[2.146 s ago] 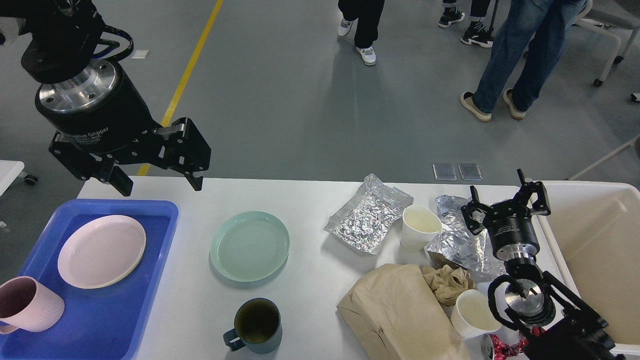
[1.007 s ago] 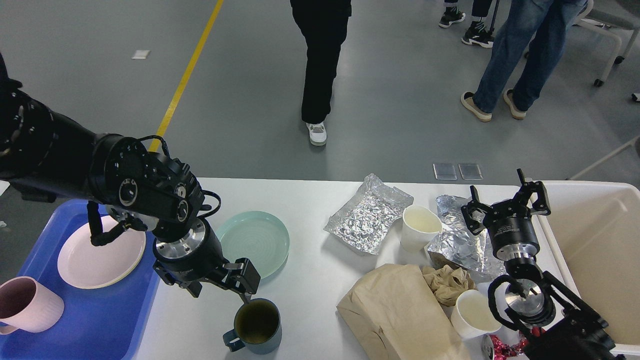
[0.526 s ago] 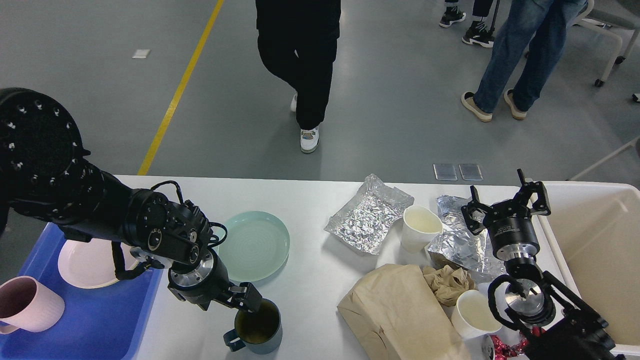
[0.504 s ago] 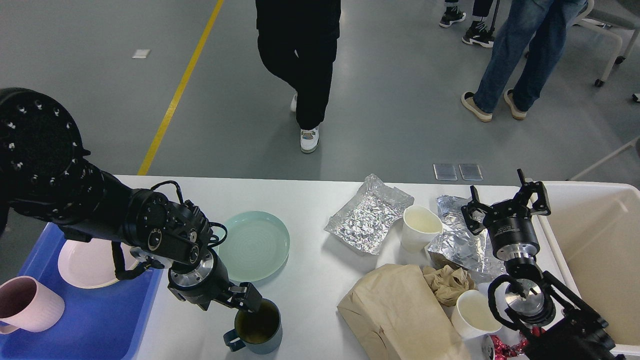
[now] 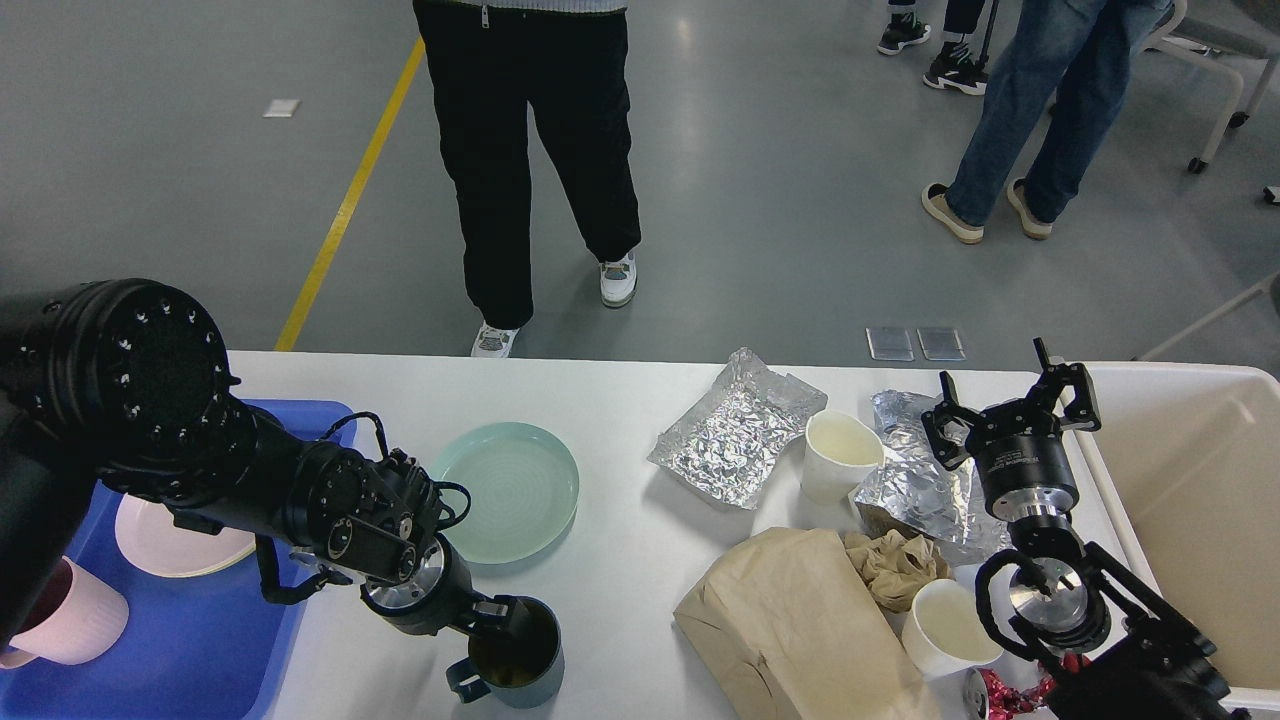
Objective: Tidy desktop
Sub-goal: 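Grasp the dark teal mug with the left gripper, then carry the teal mug onto the blue tray beside the pink mug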
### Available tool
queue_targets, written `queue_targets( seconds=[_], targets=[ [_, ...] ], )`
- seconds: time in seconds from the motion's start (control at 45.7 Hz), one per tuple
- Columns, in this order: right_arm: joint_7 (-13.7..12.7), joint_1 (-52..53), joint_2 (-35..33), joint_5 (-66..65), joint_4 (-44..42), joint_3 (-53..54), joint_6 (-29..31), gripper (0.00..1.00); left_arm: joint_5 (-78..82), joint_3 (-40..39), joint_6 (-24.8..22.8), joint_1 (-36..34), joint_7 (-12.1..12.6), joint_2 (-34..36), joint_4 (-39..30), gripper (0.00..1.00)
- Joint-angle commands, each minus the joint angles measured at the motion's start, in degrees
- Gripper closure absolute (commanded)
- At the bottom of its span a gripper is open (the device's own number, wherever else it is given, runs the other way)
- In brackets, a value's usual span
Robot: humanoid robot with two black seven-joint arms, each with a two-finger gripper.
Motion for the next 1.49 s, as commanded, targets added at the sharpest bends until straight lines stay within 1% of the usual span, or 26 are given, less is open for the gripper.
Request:
queue_targets(
  seconds=[0.0, 0.088, 0.153, 0.197, 0.416, 0.766, 0.854, 0.964, 1.117, 1.182, 1.314, 1.38, 1.401, 1.467],
  targets=[
    [-0.03, 0.0, -0.09, 0.06, 0.02, 0.0, 0.0, 0.0, 0.84, -0.24, 0.57, 0.49, -0.07, -0.42, 0.0, 0.34],
    [-0.03, 0.0, 0.0, -0.03, 0.02, 0.0, 0.0, 0.0, 1.02, -1.12, 0.22, 0.67, -0.07, -0.59, 0.0, 0.52],
    [0.06, 0.0, 0.0, -0.03, -0.07, 0.0, 0.0, 0.0, 1.02, -1.21, 0.04, 0.58, 0.02, -0.59, -0.09, 0.63],
    [-0.03, 0.0, 0.0, -0.03, -0.07, 0.0, 0.0, 0.0, 0.93, -1.03, -0.05, 0.49, 0.11, -0.59, -0.09, 0.73],
    [-0.03, 0.0, 0.0, 0.06, -0.07, 0.0, 0.0, 0.0, 0.93, -0.51, -0.31, 0.4, 0.11, -0.24, -0.44, 1.0],
    [-0.03, 0.0, 0.0, -0.03, -0.07, 0.0, 0.0, 0.0, 0.93, -0.51, -0.49, -0.65, 0.02, 0.46, -0.88, 1.0],
    [-0.03, 0.0, 0.0, -0.03, -0.07, 0.0, 0.0, 0.0, 0.93, -0.42, -3.03, -2.93, -0.07, 1.07, -2.02, 1.0],
    [-0.03, 0.0, 0.0, -0.03, -0.07, 0.0, 0.0, 0.0, 0.93, -0.24, -8.74, -7.67, -0.07, 1.43, -3.69, 1.0],
    [0.06, 0.0, -0.09, -0.03, -0.07, 0.0, 0.0, 0.0, -0.38, 0.9, -18.93, -16.19, -0.24, 2.22, -6.5, 1.0],
    [-0.03, 0.0, 0.0, -0.03, -0.07, 0.0, 0.0, 0.0, -2.48, 3.0, -20.44, -21.11, -0.86, 2.39, -9.31, 1.0],
    [0.06, 0.0, -0.09, -0.03, -0.07, 0.0, 0.0, 0.0, -6.53, 6.34, -21.93, -32.53, -0.94, 3.1, -15.11, 1.0],
    [0.06, 0.0, -0.09, -0.03, -0.07, 0.0, 0.0, 0.0, -7.24, 7.58, -24.12, -39.04, -1.03, 3.19, -17.31, 1.0],
    [-0.03, 0.0, -0.09, -0.03, -0.07, -0.09, 0.0, 0.0, -7.94, 8.02, -26.83, -43.41, -1.38, 3.19, -18.27, 1.0],
    [-0.03, 0.0, -0.09, -0.03, -0.07, 0.0, 0.0, 0.0, -8.99, 8.89, -31.5, -48.45, -2.96, 3.1, -18.81, 1.0]
  ],
)
